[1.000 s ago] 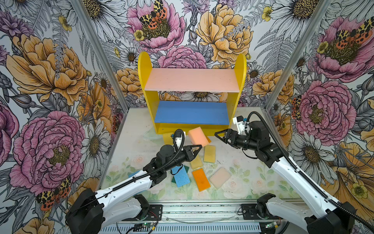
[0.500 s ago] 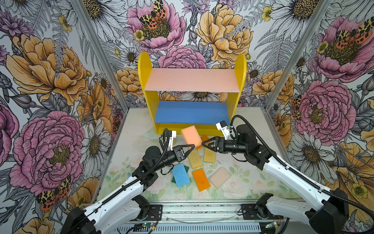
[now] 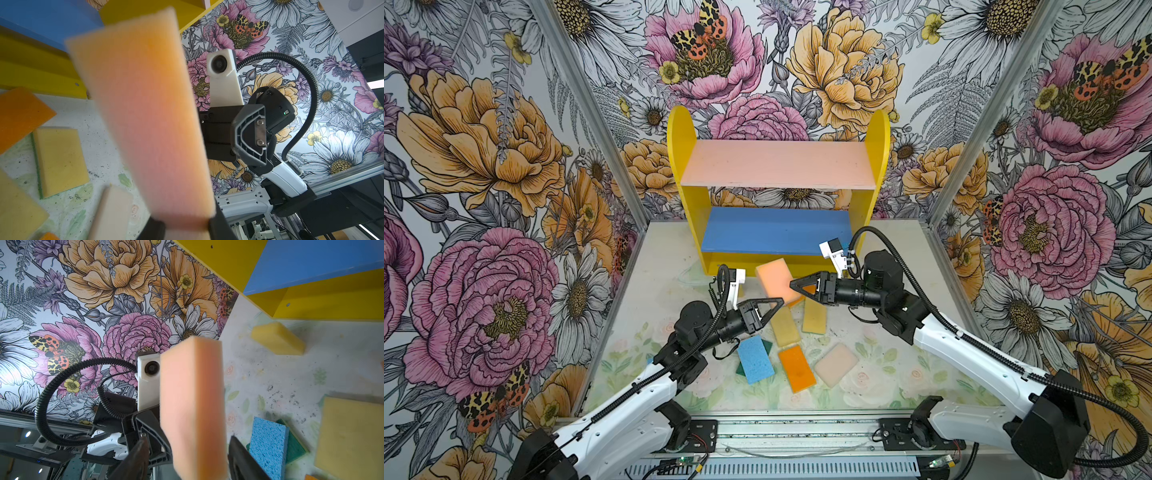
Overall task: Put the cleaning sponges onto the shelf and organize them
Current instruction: 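Lift the pink sponge with the right gripper while the left gripper hovers beside it, then carry the pink sponge onto the blue shelf while the left arm retracts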
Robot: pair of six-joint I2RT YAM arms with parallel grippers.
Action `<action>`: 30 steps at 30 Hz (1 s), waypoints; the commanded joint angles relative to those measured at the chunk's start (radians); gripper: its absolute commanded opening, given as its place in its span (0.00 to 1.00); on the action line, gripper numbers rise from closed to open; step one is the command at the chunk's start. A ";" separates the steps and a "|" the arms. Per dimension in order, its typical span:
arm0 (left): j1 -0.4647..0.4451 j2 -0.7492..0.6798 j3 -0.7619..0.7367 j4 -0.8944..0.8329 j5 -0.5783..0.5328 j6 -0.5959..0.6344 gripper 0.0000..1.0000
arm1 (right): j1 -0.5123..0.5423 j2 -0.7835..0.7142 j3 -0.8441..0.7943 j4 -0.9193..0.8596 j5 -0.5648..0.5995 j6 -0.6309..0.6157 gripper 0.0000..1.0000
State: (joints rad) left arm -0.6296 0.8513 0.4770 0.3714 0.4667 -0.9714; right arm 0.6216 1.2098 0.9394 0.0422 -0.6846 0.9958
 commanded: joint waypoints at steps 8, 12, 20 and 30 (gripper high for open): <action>0.025 -0.025 -0.012 0.018 0.033 -0.015 0.21 | 0.016 0.021 0.008 0.007 -0.042 -0.001 0.64; 0.029 -0.025 -0.012 0.018 0.035 -0.015 0.21 | 0.021 0.025 0.016 -0.021 -0.040 -0.014 0.63; 0.031 -0.024 -0.011 0.018 0.035 -0.015 0.21 | 0.027 0.041 0.028 -0.015 -0.039 -0.014 0.45; 0.042 -0.050 -0.020 -0.016 0.034 -0.017 0.53 | 0.031 0.039 0.026 -0.018 0.001 -0.022 0.31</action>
State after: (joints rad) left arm -0.6029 0.8280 0.4683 0.3656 0.4824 -0.9966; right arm 0.6453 1.2465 0.9417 0.0193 -0.7074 0.9943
